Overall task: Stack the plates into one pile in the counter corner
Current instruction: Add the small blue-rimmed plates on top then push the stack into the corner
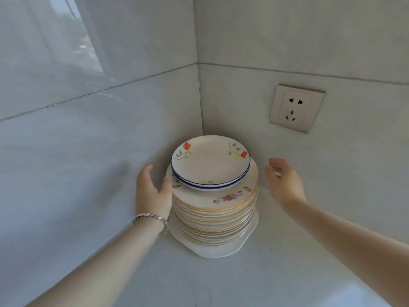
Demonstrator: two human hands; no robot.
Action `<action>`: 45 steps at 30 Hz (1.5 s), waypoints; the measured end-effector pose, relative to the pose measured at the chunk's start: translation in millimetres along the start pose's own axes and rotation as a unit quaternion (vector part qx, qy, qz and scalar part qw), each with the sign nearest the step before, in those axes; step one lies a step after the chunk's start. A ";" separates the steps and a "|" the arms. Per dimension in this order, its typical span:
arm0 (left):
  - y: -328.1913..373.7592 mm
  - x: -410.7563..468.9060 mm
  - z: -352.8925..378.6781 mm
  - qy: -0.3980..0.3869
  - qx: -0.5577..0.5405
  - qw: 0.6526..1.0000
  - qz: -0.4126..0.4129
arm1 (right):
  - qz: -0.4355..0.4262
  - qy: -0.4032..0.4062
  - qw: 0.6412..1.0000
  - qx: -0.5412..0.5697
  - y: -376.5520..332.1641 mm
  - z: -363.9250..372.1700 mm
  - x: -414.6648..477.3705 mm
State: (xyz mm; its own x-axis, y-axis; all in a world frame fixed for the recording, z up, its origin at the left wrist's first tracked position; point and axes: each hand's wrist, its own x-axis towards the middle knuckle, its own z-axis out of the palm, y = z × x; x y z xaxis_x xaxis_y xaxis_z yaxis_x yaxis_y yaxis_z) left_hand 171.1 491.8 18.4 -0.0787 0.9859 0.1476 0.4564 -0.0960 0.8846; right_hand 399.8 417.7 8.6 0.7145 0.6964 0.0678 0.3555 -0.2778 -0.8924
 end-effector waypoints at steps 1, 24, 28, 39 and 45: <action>13.9 9.0 3.3 -0.041 0.005 0.999 0.008 | -0.008 -0.036 0.999 -0.008 -15.0 1.8 8.0; 6.5 36.0 30.2 -0.109 -0.079 0.980 -0.147 | 0.158 -0.116 0.975 0.102 -23.9 37.6 14.6; -1.0 31.3 39.2 -0.110 -0.151 0.952 -0.244 | 0.250 -0.117 0.945 0.178 -13.4 45.8 10.8; -0.2 30.8 36.7 -0.152 -0.041 0.973 -0.169 | 0.219 -0.147 0.952 0.153 -8.3 44.4 13.1; 1.5 35.8 37.1 -0.169 0.009 0.977 -0.130 | 0.085 -0.124 0.988 -0.025 -18.9 36.9 3.6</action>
State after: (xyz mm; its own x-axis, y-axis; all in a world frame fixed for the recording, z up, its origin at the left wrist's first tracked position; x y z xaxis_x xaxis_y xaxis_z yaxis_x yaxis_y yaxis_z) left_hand 201.8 531.9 8.6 0.1008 0.9660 -0.2381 0.4762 0.1633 0.8641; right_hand 373.4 449.9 9.3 0.5990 0.7761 -0.1972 0.2770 -0.4319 -0.8584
